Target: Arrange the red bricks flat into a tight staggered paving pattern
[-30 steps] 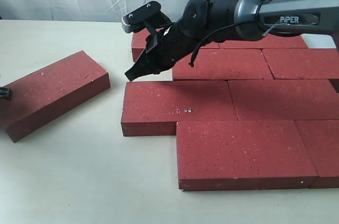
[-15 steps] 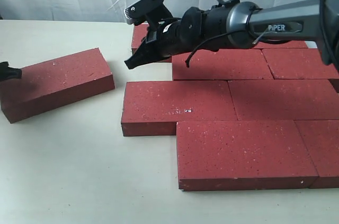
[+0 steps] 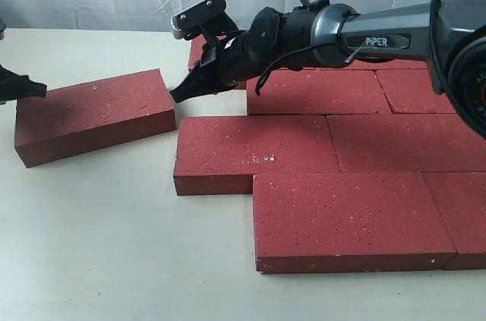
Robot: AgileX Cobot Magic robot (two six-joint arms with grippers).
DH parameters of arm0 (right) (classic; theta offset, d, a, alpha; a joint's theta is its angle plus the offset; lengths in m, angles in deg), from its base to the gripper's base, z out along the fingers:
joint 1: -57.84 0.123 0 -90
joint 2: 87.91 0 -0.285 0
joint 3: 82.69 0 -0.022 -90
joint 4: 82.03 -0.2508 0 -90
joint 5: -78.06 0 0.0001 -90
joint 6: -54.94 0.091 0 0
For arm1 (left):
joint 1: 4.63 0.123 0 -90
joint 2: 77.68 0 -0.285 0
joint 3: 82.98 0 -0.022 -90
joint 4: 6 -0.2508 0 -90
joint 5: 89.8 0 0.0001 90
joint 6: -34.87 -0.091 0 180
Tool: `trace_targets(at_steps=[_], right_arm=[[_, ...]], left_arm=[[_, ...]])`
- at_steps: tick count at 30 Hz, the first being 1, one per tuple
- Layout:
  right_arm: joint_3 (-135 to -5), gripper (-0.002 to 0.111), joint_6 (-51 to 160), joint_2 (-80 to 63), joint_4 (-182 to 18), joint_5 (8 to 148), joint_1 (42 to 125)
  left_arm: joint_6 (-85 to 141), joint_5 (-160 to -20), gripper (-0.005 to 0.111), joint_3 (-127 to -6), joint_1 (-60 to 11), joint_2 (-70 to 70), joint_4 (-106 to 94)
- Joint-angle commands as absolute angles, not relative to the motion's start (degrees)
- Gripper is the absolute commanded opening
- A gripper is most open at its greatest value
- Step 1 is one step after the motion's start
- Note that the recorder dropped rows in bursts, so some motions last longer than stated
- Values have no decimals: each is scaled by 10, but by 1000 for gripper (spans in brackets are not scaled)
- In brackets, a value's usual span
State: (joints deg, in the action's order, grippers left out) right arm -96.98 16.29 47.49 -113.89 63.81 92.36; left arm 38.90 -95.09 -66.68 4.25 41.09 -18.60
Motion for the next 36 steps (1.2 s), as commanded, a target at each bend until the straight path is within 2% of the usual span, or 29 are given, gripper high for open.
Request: trace_targets(at_steps=[1, 7, 12, 17, 36], right_arm=[[-974, -1, 161, 480, -1154, 652, 923], [-974, -1, 161, 486, -1184, 680, 925], [-991, -1, 160, 517, -1197, 692, 940], [-1056, -1, 160, 555, -1209, 627, 945], [-1065, -1, 162, 545, -1223, 451, 945]], left_arm=[[394, -1034, 0, -690, 58, 358, -164], [372, -1111, 0, -688, 54, 409, -155], [339, -1066, 0, -688, 26, 448, -128], [323, -1030, 0, -688, 4, 455, -124], [283, -908, 0, -688, 3, 467, -142]])
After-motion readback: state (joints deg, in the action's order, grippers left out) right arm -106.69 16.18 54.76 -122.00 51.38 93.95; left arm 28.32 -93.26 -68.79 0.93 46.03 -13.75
